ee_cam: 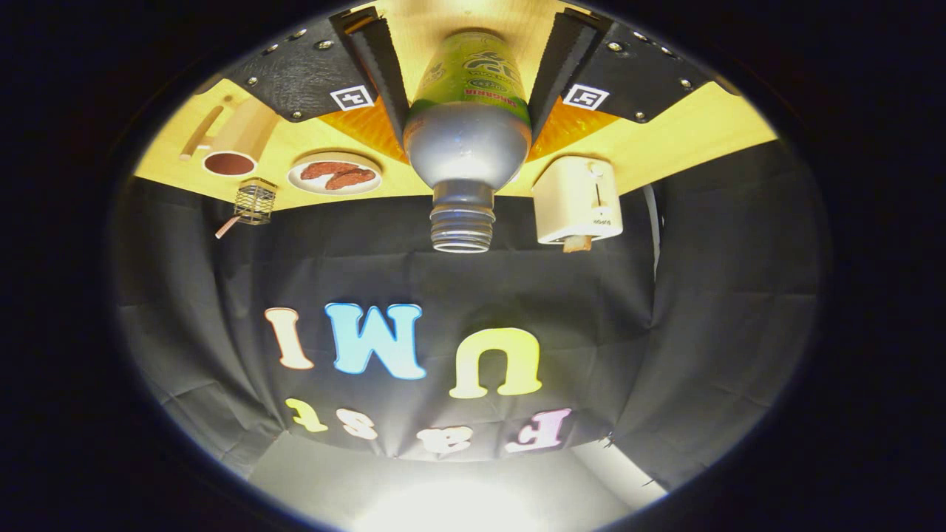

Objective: Take the bottle from table, then pour the juice into the cup, finally place the bottle on the coaster

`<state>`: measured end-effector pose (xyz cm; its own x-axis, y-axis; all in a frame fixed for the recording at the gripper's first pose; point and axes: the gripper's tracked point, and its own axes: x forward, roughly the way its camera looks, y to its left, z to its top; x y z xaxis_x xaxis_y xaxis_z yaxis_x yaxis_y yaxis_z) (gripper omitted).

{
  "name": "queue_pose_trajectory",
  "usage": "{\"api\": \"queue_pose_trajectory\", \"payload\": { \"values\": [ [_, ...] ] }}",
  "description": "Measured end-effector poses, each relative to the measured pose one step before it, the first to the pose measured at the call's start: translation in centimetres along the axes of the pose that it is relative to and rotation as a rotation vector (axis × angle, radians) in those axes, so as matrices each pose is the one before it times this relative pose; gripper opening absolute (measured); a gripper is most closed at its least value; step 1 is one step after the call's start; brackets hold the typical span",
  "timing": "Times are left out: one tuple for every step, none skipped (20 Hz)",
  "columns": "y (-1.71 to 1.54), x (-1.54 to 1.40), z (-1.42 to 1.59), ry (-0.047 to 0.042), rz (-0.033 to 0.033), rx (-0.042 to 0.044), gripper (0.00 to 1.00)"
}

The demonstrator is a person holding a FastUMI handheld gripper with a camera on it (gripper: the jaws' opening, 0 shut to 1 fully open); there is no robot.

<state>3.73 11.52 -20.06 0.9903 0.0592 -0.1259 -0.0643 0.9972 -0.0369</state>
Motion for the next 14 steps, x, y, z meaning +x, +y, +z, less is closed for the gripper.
{"api": "queue_pose_trajectory", "payload": {
  "values": [
    [-0.874,-0.021,0.594,-0.00599,-0.01360,0.02247,0.78],
    [-0.820,-0.075,0.496,-0.01006,-0.01151,0.03383,0.78],
    [-0.816,0.059,0.485,-0.01285,-0.00583,0.04559,0.78],
    [-0.654,0.239,0.313,-0.00554,-0.00158,0.05165,0.78],
    [-0.577,0.231,0.179,-0.00160,0.00004,0.04608,0.78],
    [-0.811,0.084,0.178,-0.00337,-0.00823,0.04437,0.78],
    [-0.701,0.137,0.336,-0.00224,-0.00474,0.04042,0.78],
    [-0.565,0.214,0.221,-0.00346,-0.00254,0.03706,0.78],
    [-0.554,0.266,0.192,0.00228,-0.00585,0.02885,0.78],
    [-0.721,0.243,-0.045,0.00551,-0.01051,0.02869,0.78],
    [-0.493,0.433,-0.288,0.02399,-0.00621,0.03027,0.78],
    [-0.241,0.422,-0.610,0.02407,0.00005,0.03169,0.78],
    [-0.173,0.339,-0.359,0.01878,0.00171,0.02758,0.78],
    [-0.188,0.351,-0.213,0.01662,0.00098,0.02103,0.78]
  ]
}}
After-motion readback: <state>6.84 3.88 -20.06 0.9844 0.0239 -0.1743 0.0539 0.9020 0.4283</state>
